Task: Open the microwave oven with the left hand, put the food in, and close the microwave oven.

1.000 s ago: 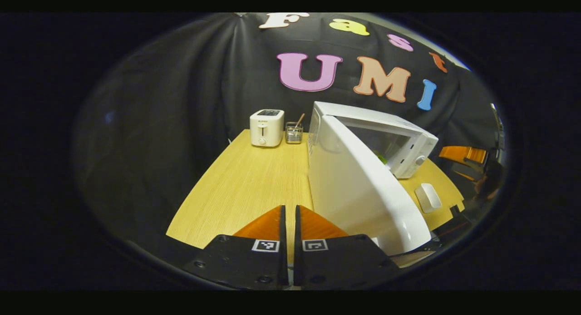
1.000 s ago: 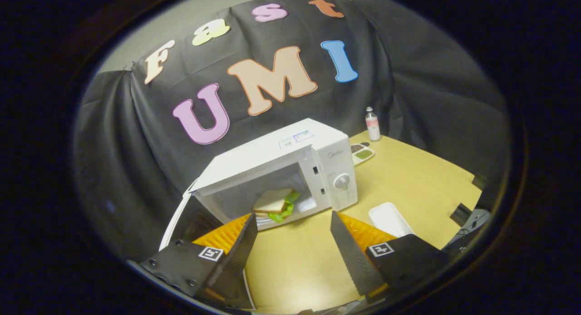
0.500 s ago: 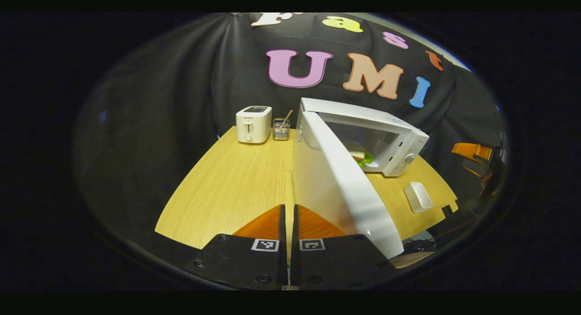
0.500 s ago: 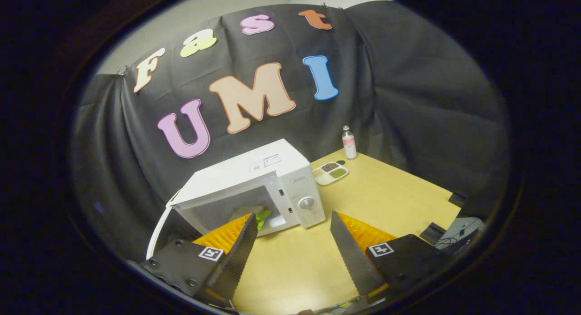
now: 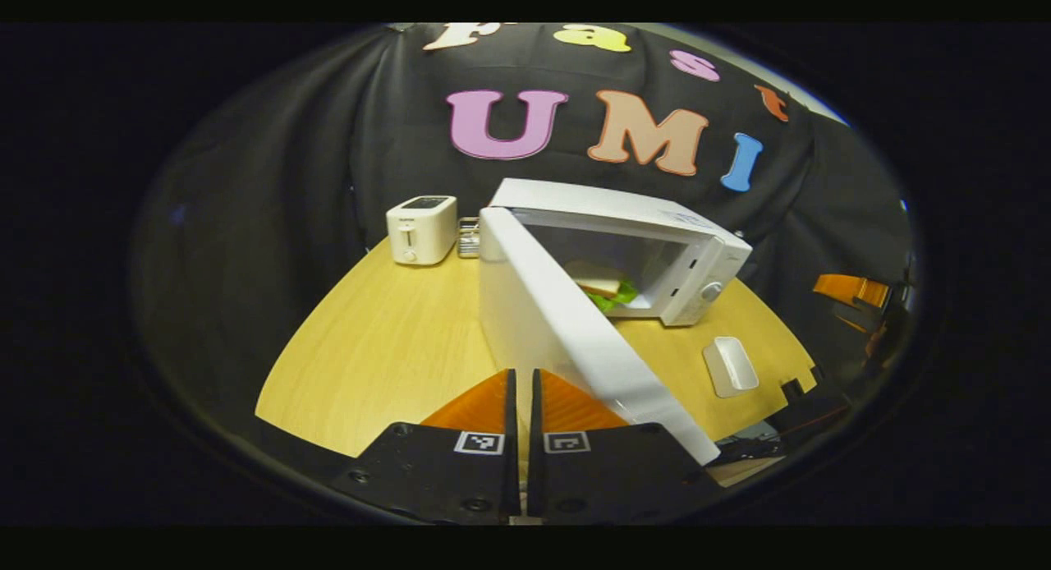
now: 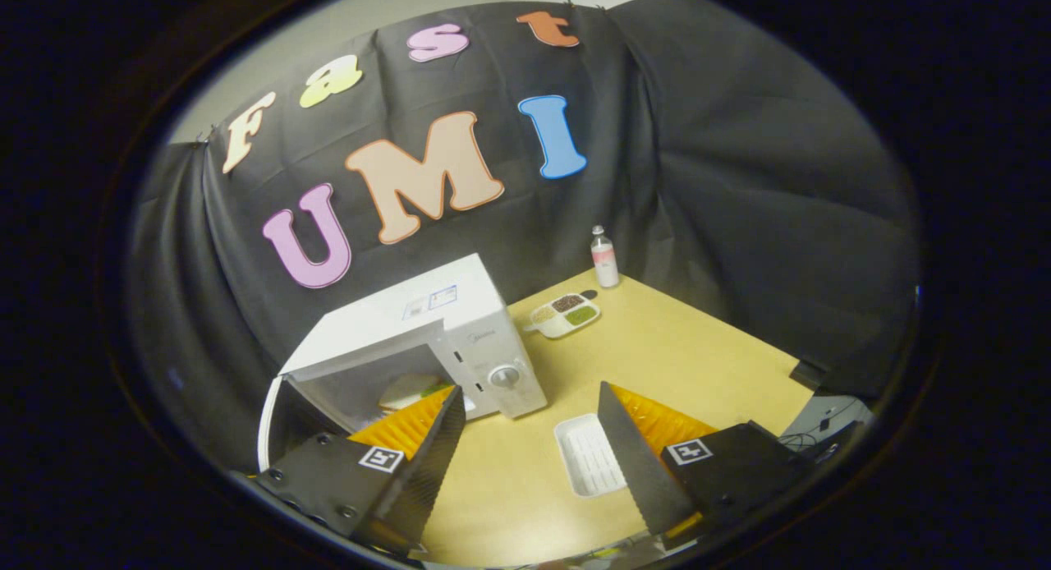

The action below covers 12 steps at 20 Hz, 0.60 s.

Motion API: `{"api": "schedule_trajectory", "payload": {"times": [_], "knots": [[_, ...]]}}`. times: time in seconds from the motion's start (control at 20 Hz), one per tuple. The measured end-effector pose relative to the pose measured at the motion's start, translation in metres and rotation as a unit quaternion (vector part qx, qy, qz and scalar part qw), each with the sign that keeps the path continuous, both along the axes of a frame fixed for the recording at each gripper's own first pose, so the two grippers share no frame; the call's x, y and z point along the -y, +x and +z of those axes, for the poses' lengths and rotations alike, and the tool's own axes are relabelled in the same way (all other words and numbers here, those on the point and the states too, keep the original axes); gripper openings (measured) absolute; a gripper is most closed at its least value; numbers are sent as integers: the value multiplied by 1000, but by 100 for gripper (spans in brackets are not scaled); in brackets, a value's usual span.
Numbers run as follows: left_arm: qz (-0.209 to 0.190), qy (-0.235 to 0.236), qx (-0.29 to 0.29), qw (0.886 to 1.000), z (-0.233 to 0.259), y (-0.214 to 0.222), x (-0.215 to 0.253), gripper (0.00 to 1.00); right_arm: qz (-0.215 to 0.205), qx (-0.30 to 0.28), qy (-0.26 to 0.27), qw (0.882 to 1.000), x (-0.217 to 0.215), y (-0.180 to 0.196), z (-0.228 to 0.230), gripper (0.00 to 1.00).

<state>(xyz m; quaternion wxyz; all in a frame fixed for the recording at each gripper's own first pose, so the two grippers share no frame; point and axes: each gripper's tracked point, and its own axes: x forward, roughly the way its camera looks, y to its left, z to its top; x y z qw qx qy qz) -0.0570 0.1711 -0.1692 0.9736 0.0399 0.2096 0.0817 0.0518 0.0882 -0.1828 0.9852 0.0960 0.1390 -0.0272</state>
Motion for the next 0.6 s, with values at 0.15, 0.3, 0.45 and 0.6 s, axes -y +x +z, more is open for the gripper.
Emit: {"api": "schedule_trajectory", "payload": {"times": [0.15, 0.3, 0.45, 0.6], "knots": [[-14, 1, 1, 1000, -1, 15, 25, 4, 0, -4, -2, 1000, 16, 6, 0, 91], [-27, -2, 5, 1000, 0, 30, 47, 4, -1, -9, -2, 1000, 32, 10, -3, 91], [-38, -6, 9, 999, 0, 45, 69, 4, 3, -17, -4, 1000, 45, 12, -7, 91], [-49, -4, 15, 999, 1, 64, 88, 2, 8, -24, -16, 1000, 57, 13, -10, 99]]}}
